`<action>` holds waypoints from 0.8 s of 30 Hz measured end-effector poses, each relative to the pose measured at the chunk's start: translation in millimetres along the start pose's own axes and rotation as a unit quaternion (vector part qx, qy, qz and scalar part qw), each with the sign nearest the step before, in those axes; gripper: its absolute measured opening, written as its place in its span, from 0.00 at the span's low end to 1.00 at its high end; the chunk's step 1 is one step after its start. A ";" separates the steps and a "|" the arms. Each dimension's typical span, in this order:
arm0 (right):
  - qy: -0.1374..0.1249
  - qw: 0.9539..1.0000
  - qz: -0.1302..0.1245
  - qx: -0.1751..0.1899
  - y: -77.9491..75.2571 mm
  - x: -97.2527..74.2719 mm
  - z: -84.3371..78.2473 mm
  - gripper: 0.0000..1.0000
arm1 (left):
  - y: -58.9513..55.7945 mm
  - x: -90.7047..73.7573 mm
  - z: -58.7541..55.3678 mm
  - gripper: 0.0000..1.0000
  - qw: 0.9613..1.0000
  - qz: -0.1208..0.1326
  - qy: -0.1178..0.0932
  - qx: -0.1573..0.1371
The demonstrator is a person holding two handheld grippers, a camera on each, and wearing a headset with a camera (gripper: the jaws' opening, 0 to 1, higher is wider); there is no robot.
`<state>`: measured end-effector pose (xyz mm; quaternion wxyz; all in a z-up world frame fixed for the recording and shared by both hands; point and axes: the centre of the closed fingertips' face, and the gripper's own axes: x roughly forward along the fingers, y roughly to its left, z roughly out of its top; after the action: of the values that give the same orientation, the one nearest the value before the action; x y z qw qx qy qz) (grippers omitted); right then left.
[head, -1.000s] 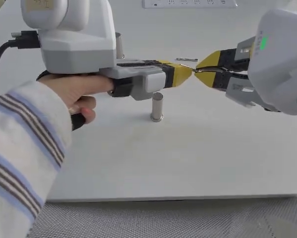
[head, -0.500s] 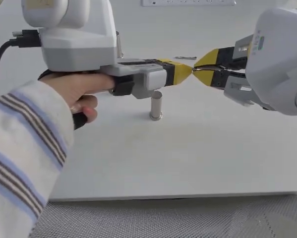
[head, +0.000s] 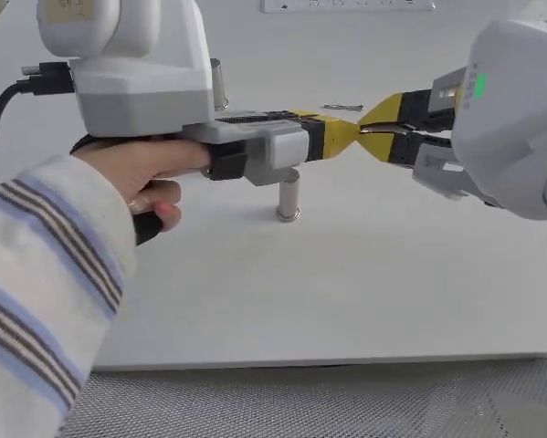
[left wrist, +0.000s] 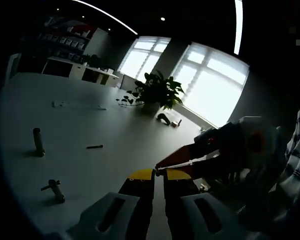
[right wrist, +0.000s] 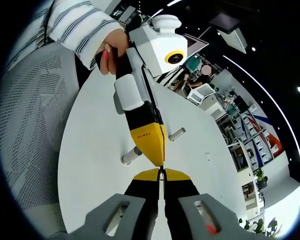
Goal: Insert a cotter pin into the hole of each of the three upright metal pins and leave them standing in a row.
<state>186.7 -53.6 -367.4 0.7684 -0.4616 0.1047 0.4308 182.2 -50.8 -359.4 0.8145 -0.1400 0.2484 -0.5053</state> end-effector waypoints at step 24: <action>0.001 1.000 0.004 -0.004 3.1 0.2 1.1 0.00 | 4.7 -0.5 -3.6 0.00 0.999 0.012 0.031 -0.037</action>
<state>184.3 -52.0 -368.8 0.7647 -0.4648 0.1050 0.4339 183.5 -48.1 -364.5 0.8069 -0.1512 0.2935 -0.4897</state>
